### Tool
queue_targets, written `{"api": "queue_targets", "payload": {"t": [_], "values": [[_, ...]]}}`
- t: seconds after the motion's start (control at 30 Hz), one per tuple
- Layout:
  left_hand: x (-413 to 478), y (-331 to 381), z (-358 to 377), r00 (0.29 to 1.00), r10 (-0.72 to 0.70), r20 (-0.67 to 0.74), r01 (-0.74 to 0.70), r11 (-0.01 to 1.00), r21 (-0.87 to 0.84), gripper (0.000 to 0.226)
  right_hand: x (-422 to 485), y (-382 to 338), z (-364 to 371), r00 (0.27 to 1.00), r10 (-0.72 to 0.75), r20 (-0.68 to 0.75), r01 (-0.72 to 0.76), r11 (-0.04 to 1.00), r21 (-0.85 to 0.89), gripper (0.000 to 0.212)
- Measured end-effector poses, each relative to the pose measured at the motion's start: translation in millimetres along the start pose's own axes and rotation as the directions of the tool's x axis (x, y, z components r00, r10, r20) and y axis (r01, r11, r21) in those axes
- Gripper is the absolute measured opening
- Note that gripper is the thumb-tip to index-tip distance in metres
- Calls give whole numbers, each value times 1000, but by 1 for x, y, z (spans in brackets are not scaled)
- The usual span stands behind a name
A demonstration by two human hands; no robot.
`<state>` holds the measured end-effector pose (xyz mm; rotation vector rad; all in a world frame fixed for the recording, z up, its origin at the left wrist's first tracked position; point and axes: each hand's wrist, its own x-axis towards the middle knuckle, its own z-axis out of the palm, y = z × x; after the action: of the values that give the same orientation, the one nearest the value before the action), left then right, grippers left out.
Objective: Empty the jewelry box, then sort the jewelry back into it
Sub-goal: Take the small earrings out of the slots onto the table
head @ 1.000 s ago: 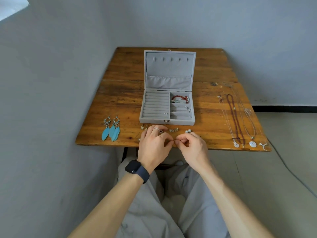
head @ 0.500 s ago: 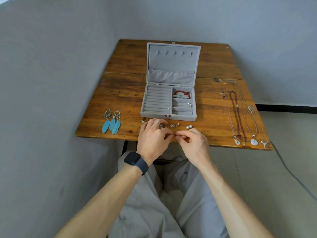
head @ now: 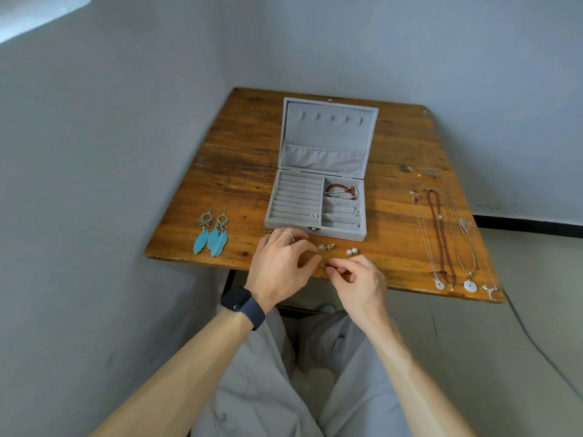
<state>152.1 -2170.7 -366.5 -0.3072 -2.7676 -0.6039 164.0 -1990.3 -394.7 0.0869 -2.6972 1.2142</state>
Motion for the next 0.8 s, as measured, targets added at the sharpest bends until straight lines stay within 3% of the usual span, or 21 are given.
{"api": "queue_targets", "payload": {"t": [0.17, 0.3, 0.5, 0.8], "values": [[24, -25, -18, 995, -49, -91, 48, 999, -7, 29, -2, -5, -18, 999, -7, 33, 4, 997, 77, 15], [52, -42, -18, 997, -71, 27, 69, 995, 73, 47, 20, -22, -34, 997, -57, 46, 55, 998, 44, 13], [73, -48, -2, 948, -51, 315, 7, 990, 139, 55, 80, -45, -30, 976, -163, 143, 189, 963, -193, 24], [72, -47, 3, 934, -114, 340, 89, 992, 89, 55, 117, -50, -3, 927, -232, 294, 353, 804, -478, 29]]}}
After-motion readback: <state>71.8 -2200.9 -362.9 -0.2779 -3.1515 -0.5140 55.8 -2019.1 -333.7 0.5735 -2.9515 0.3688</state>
